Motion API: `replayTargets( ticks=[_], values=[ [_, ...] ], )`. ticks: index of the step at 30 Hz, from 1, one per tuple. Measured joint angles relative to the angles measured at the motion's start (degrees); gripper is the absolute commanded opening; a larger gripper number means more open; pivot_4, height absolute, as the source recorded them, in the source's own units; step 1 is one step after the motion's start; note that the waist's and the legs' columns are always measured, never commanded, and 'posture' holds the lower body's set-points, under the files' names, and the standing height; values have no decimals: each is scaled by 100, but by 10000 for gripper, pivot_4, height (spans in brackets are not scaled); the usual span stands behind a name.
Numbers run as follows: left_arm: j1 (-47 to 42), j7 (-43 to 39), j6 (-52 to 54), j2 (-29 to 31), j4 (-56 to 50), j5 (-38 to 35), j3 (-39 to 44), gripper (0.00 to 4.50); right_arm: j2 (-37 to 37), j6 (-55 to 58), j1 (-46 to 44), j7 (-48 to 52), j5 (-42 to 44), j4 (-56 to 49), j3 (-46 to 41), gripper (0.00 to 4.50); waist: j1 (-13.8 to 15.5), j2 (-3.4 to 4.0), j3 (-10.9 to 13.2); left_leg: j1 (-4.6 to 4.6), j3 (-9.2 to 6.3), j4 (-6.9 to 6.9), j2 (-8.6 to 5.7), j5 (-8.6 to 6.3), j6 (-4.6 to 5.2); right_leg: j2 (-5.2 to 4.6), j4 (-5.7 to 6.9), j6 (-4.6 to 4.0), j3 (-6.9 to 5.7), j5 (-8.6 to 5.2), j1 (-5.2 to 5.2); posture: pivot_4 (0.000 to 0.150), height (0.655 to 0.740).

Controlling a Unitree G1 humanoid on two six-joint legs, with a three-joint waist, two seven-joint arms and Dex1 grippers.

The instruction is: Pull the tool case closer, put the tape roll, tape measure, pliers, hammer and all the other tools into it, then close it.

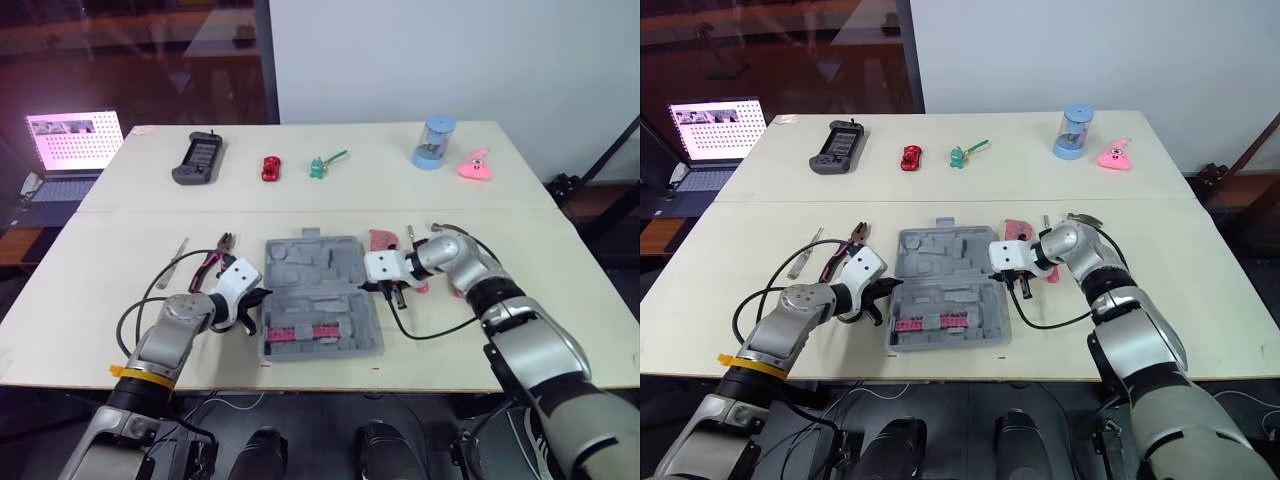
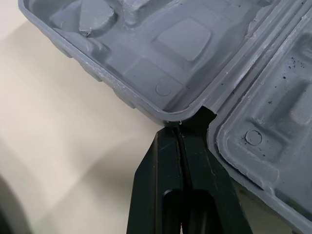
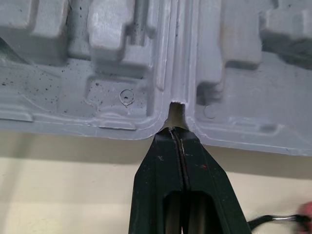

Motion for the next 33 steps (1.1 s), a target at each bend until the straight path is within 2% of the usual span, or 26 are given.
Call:
replayTargets(
  ticks=[10, 20, 33],
  values=[
    [249, -275, 222, 132, -566, -9, -69, 13, -443, 1249, 1351, 382, 553, -2294, -248, 130, -13, 0, 0, 1, 0, 0, 0, -4, 8, 0, 1, 1, 0, 0, -1, 1500, 6902],
    [761, -615, 460, 582, -1152, -150, -39, 13, -424, 2015, 1896, 282, 720, -3356, -204, 130, 1, 0, 0, 1, 0, 0, 1, -12, 21, 0, 0, 1, 0, 0, 0, 1500, 6902],
    [876, -535, 661, 479, -1340, -187, -22, 13, -640, 2539, 2225, 417, 826, -4058, -122, 130, 5, 0, 0, 1, -1, 1, 0, -14, 25, 0, 0, 1, 0, 0, 3, 1500, 6902]
  ],
)
